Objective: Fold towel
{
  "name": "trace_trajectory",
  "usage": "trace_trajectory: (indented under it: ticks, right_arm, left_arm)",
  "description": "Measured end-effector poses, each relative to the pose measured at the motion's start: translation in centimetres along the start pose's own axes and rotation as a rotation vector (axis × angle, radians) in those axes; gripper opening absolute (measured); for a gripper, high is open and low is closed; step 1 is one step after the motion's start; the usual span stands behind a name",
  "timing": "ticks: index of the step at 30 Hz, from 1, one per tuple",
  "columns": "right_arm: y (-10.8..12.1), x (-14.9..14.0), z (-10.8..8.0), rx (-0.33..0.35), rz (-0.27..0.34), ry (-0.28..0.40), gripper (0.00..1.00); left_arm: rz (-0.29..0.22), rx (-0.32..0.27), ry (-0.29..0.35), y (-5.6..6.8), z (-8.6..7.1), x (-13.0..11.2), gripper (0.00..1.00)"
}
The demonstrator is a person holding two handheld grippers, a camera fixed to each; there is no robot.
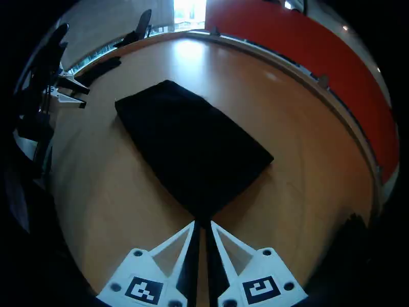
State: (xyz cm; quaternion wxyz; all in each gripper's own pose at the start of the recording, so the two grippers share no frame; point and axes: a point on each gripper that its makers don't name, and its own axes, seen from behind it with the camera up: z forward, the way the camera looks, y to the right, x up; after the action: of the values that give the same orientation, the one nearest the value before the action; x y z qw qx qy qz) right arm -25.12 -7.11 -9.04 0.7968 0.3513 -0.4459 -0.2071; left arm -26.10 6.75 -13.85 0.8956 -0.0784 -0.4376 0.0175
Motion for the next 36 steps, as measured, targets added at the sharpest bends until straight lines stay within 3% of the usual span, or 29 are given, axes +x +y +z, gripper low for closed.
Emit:
trace_trajectory:
  ticks: [26, 36]
  right_arm:
    - [3.9, 5.5, -8.1, -0.13, -0.032, 0.126, 0.07]
    - [4.1, 5.9, -9.7, -0.143, -0.064, 0.134, 0.07]
  left_arm:
    - [0.001, -0.004, 0.012, 0.8, 0.2, 0.9, 0.94]
    - [0.005, -0.008, 0.016, 1.3, 0.3, 1.4, 0.94]
